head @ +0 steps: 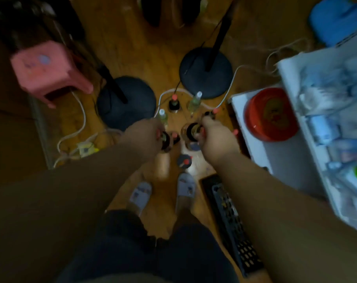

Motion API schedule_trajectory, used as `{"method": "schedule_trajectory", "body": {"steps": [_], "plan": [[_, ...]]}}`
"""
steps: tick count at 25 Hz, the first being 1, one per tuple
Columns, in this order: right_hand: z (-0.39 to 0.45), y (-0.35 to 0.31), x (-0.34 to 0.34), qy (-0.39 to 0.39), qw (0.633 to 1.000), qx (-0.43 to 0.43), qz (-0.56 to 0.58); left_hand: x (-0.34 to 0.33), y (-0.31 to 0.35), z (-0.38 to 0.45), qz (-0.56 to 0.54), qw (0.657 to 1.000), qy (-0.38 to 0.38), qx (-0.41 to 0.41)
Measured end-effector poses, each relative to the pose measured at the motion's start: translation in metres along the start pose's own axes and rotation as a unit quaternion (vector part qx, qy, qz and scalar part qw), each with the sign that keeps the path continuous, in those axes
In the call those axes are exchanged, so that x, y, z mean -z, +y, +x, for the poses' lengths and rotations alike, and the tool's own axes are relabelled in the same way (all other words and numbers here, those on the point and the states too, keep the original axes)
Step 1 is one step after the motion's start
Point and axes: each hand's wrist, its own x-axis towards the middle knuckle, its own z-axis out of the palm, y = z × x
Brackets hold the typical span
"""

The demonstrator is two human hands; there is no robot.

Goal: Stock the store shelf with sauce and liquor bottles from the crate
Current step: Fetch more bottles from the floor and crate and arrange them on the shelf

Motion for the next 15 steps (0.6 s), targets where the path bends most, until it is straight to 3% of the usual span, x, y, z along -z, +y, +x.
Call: {"method": "schedule_trajectory", "body": {"steps": [3,6,8,10,12,15], "plan": [[-0.069,-0.031,0.067,0.098,0.995,-0.012,0.023,0.082,0.015,-0.045,-0.112,0.988,0.105,-0.010],[-0.130,-0.060,0.114,0.203,0.972,-0.060,0.102,0.142,0.029,-0.086,-0.123,0.975,0.145,-0.112],[-0.168,-0.079,0.139,0.289,0.929,-0.088,0.212,0.181,0.045,-0.107,-0.117,0.948,0.206,-0.213],[-0.199,-0.086,0.154,0.360,0.867,-0.107,0.328,0.203,0.062,-0.129,-0.147,0.920,0.251,-0.262],[-0.223,-0.091,0.164,0.412,0.812,-0.118,0.396,0.212,0.086,-0.147,-0.300,0.895,0.203,-0.262],[-0.270,-0.085,0.175,0.476,0.692,-0.095,0.534,0.212,0.127,-0.175,-0.464,0.844,0.007,-0.270]]}}
